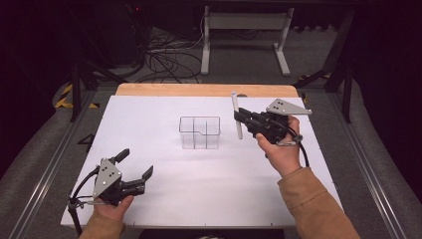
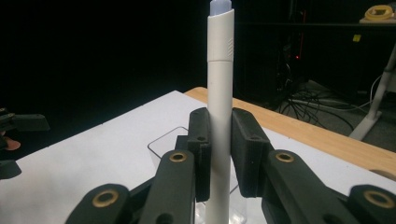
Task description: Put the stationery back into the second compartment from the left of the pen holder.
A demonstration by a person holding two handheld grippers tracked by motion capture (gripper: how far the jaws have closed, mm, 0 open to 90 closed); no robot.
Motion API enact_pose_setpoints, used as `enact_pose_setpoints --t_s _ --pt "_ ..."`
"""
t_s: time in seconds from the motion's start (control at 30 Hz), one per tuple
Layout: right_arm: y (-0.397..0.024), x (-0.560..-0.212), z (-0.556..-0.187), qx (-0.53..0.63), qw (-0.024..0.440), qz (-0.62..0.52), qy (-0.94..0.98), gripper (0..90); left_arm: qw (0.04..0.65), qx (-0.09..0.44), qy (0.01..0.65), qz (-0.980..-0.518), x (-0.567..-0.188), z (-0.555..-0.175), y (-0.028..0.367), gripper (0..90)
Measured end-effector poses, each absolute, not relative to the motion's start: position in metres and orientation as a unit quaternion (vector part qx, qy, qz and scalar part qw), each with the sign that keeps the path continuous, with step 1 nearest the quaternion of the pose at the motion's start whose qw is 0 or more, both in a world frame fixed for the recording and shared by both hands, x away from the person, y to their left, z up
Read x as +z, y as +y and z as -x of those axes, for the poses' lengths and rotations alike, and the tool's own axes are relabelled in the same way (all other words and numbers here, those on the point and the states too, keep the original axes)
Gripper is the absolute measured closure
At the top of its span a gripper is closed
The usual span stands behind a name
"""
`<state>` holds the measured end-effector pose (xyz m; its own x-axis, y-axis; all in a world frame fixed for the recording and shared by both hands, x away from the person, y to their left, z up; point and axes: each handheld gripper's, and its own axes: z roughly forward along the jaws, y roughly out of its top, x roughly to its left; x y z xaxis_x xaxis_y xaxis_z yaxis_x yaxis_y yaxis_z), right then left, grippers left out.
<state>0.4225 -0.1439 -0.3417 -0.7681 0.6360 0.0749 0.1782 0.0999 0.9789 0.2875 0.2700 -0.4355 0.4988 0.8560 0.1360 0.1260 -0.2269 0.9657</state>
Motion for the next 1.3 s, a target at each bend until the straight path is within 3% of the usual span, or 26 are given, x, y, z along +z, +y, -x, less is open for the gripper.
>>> enact_pose_setpoints --t_s 1.3 --pt "-0.070 -0.358 -0.460 0.627 0.181 -0.253 0.714 78.9 0.510 0.361 0.361 -0.693 -0.437 -0.281 0.276 11.6"
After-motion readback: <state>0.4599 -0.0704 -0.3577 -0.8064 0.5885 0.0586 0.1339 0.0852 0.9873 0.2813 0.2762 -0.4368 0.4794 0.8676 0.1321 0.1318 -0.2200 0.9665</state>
